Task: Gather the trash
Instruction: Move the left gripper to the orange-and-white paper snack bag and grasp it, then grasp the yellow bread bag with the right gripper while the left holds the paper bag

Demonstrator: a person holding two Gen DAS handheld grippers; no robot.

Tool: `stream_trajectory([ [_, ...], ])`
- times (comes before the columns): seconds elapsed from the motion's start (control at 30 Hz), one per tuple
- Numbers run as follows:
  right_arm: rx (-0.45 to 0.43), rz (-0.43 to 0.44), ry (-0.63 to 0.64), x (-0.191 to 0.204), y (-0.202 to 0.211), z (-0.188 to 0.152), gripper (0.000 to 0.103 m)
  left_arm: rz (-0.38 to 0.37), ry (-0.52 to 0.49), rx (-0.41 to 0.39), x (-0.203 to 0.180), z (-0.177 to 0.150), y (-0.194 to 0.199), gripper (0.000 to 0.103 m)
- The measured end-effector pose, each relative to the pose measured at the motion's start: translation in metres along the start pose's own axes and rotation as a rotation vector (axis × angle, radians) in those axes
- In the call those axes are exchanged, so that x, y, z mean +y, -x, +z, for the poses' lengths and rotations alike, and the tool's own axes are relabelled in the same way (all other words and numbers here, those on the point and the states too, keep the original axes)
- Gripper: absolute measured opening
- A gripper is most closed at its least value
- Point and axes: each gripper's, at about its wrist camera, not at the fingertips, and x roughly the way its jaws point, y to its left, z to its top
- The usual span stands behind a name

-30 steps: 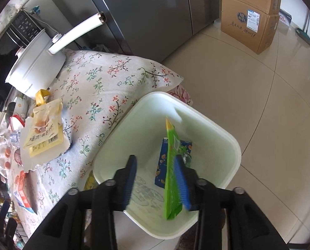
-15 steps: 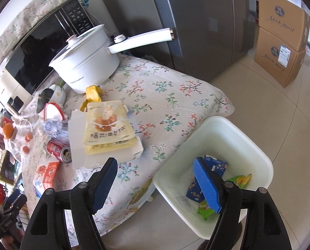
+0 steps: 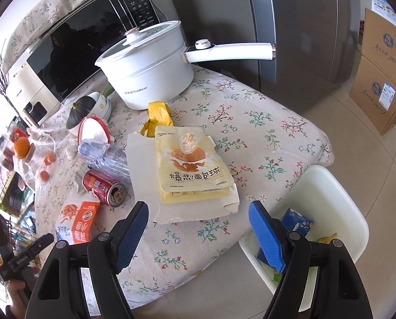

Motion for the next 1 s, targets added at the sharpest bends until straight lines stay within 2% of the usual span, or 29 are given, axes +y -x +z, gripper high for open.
stream_trajectory([
  [0.1, 0.005, 0.001, 0.005, 0.003, -0.002, 0.000, 0.079, -0.033, 0.056, 0.022, 0.010, -0.001, -0.013, 0.090],
  [0.2, 0.015, 0.002, 0.013, 0.004, -0.004, -0.001, 0.079, -0.111, 0.124, 0.035, 0.019, -0.003, -0.020, 0.079],
  [0.27, 0.016, -0.003, 0.017, 0.004, -0.005, -0.001, 0.079, -0.175, 0.170, 0.041, 0.022, -0.005, -0.022, 0.064],
  [0.37, 0.018, -0.003, 0.012, 0.002, -0.005, -0.001, 0.079, -0.228, 0.213, 0.048, 0.022, -0.008, -0.021, 0.047],
  [0.4, 0.018, -0.003, 0.010, 0.001, -0.004, -0.001, 0.079, -0.233, 0.221, 0.046, 0.020, -0.007, -0.017, 0.043],
  [0.47, 0.016, -0.005, 0.007, 0.000, -0.003, -0.001, 0.079, -0.239, 0.226, 0.031, 0.017, -0.006, -0.005, 0.023],
  [0.53, 0.012, -0.005, 0.002, -0.001, -0.002, -0.001, 0.079, -0.254, 0.215, -0.002, 0.016, -0.004, 0.014, 0.011],
  [0.67, 0.011, -0.006, 0.002, 0.001, -0.005, 0.001, 0.079, -0.240, 0.149, -0.085, 0.004, -0.004, 0.054, 0.004],
  [0.87, 0.027, -0.006, 0.023, 0.015, -0.021, 0.003, 0.079, -0.084, 0.022, -0.228, -0.022, -0.008, 0.097, 0.001],
  [1.0, 0.040, -0.006, 0.057, 0.030, -0.037, 0.005, 0.078, -0.043, -0.020, -0.279, -0.029, -0.007, 0.109, 0.001],
])
